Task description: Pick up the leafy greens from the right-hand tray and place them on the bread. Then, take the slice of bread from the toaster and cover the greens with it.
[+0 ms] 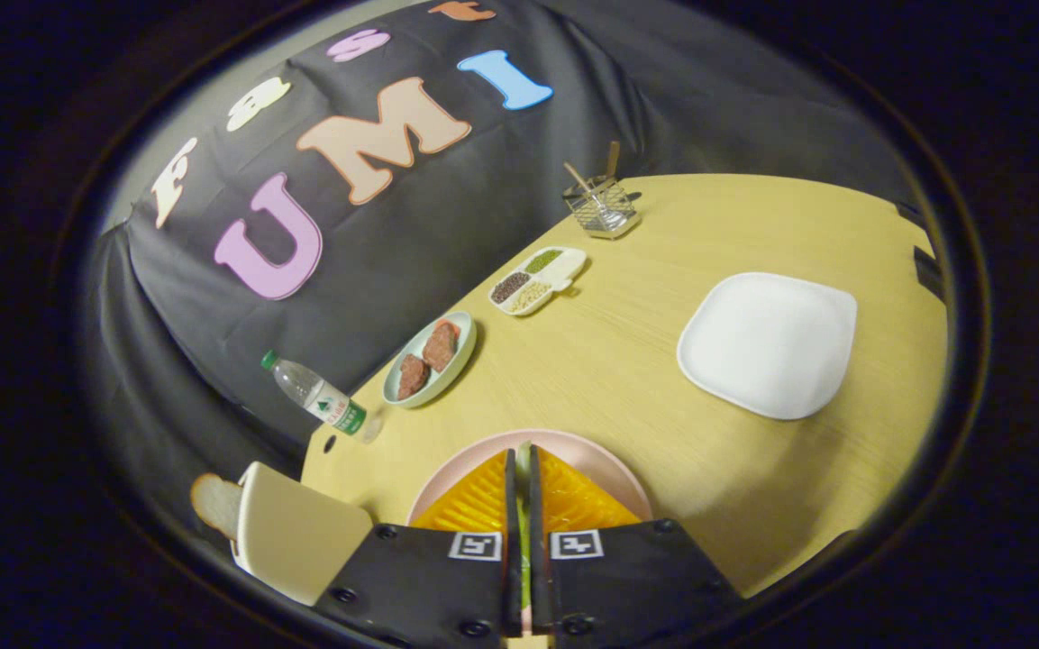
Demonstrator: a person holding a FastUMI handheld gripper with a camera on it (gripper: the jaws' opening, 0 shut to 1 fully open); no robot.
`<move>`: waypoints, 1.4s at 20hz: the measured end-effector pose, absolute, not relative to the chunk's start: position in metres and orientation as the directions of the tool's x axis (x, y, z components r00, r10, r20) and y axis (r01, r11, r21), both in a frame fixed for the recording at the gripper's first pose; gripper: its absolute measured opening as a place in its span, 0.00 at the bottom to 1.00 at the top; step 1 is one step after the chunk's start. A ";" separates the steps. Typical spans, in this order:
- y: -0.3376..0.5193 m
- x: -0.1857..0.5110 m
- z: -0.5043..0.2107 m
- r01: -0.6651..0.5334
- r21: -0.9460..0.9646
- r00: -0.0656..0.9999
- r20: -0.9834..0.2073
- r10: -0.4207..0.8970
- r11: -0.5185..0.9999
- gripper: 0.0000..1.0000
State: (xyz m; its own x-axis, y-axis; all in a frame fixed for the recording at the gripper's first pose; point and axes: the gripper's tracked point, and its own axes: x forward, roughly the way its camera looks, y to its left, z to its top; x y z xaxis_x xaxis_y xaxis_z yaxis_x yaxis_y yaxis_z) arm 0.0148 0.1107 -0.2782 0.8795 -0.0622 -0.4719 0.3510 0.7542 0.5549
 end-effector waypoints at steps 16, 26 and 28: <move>0.100 -0.027 -0.255 0.394 0.081 0.794 -0.532 -0.295 0.916 0.88; 0.203 -0.005 -0.143 0.192 -0.103 0.866 -0.450 -0.218 0.976 0.88; 0.237 0.004 -0.114 0.137 -0.079 0.895 -0.418 -0.158 0.987 0.88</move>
State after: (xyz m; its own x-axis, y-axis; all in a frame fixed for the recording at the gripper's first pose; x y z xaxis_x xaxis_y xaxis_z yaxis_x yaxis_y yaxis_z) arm 0.0044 0.2369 -0.1136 0.8948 -0.1578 -0.4176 0.1371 0.9874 -0.0793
